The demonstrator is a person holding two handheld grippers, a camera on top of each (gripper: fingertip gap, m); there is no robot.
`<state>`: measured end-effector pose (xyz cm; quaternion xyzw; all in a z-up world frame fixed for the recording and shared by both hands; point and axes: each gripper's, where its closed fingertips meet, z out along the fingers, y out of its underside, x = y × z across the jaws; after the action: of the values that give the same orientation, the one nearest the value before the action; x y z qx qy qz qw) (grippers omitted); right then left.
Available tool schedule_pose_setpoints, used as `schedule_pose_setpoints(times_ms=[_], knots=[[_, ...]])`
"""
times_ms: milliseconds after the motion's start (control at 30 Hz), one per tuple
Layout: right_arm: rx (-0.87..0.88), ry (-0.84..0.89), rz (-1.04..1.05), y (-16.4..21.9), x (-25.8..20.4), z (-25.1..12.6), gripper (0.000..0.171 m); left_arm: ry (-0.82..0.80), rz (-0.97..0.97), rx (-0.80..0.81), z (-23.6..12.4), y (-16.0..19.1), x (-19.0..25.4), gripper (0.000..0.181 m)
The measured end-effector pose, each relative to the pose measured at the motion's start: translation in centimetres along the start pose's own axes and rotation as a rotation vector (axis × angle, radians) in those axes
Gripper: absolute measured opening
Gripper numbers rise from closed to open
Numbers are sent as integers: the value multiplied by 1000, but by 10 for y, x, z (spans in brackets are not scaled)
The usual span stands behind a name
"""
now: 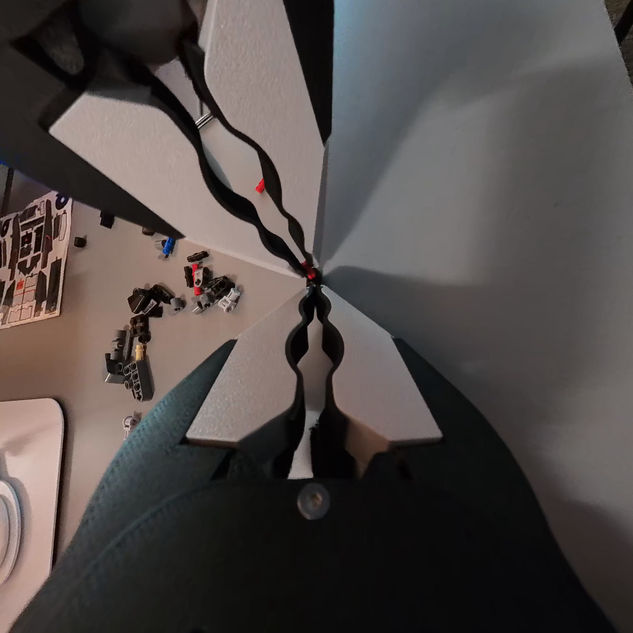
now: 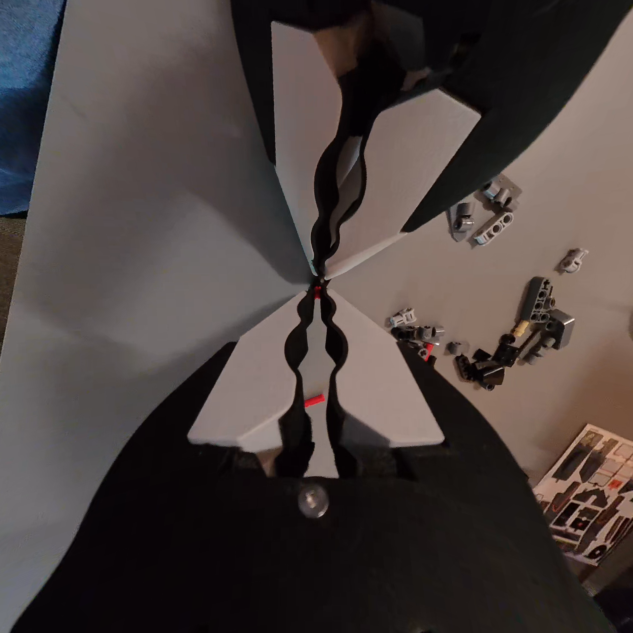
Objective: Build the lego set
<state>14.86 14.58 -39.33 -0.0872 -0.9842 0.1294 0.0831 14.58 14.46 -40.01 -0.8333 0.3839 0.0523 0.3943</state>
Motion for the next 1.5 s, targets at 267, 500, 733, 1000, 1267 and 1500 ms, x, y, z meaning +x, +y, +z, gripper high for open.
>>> schedule_pose_setpoints(times_ms=[267, 500, 733, 1000, 1267, 1500], knots=[[30, -69, -102, 2, 0, 0, 1, 21, 19, 23, 0, 0, 0, 0], [63, -122, -137, 3, -1, 1, 1, 33, 15, 37, 0, 0, 0, 0], [45, -138, -153, 2, -1, 1, 1, 39, 7, 41, 0, 0, 0, 0], [35, -129, -152, 2, -1, 4, 1, 43, -2, 40, 0, 0, -1, 0], [124, -76, 85, 7, 14, -16, 30, 5, -56, 1, 1, 2, -4, 0], [205, 5, 354, 17, 20, -28, 13, -130, -270, -96, -4, 19, -26, 0]])
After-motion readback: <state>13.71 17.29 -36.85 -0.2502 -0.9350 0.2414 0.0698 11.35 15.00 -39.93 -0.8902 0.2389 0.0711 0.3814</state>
